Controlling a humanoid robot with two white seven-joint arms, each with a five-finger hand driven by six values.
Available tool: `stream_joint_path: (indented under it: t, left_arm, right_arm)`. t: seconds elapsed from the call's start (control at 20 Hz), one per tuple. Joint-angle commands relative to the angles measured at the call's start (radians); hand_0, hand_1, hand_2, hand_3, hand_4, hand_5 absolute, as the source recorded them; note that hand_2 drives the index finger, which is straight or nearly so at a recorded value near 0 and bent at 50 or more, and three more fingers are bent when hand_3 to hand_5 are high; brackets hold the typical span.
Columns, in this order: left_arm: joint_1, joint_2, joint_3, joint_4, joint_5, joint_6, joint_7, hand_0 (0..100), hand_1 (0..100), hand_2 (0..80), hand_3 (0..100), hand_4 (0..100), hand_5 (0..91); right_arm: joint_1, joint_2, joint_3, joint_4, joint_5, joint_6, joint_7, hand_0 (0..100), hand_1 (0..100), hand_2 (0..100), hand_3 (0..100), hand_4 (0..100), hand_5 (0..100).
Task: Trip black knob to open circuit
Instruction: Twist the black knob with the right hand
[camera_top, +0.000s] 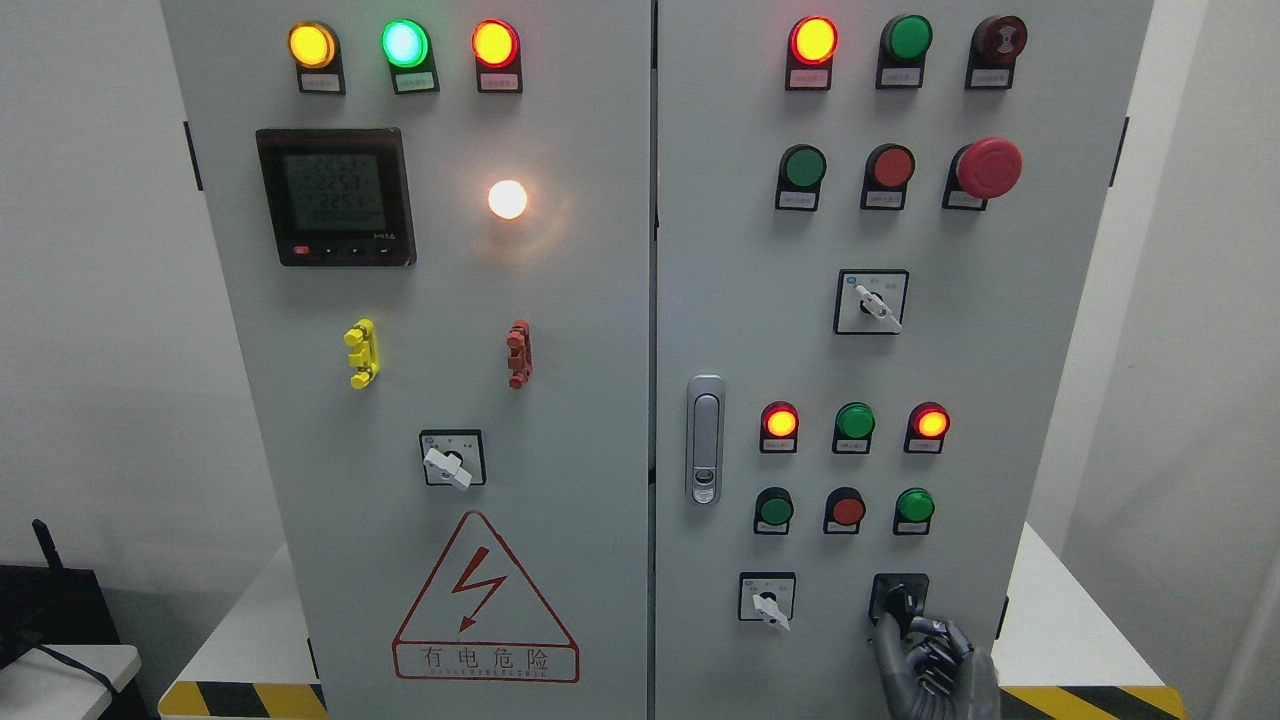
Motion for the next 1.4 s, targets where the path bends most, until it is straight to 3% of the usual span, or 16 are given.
stream_joint_path:
  t: [0.0, 1.35]
  left_arm:
    - [-0.008, 0.000, 0.000, 0.000, -0.034, 0.000, 0.000, 12, 39, 0.0, 0, 0, 0.0]
    - [-0.008, 0.000, 0.000, 0.000, -0.032, 0.000, 0.000, 12, 39, 0.0, 0, 0, 0.0]
  right_arm:
    - [0.000, 0.000, 0.025, 0.001, -0.010, 0.000, 0.001, 52, 68, 62, 94, 95, 97]
    - [-0.002, 0.000, 0.031, -0.004, -0.047, 0.000, 0.002, 51, 65, 63, 95, 96, 97]
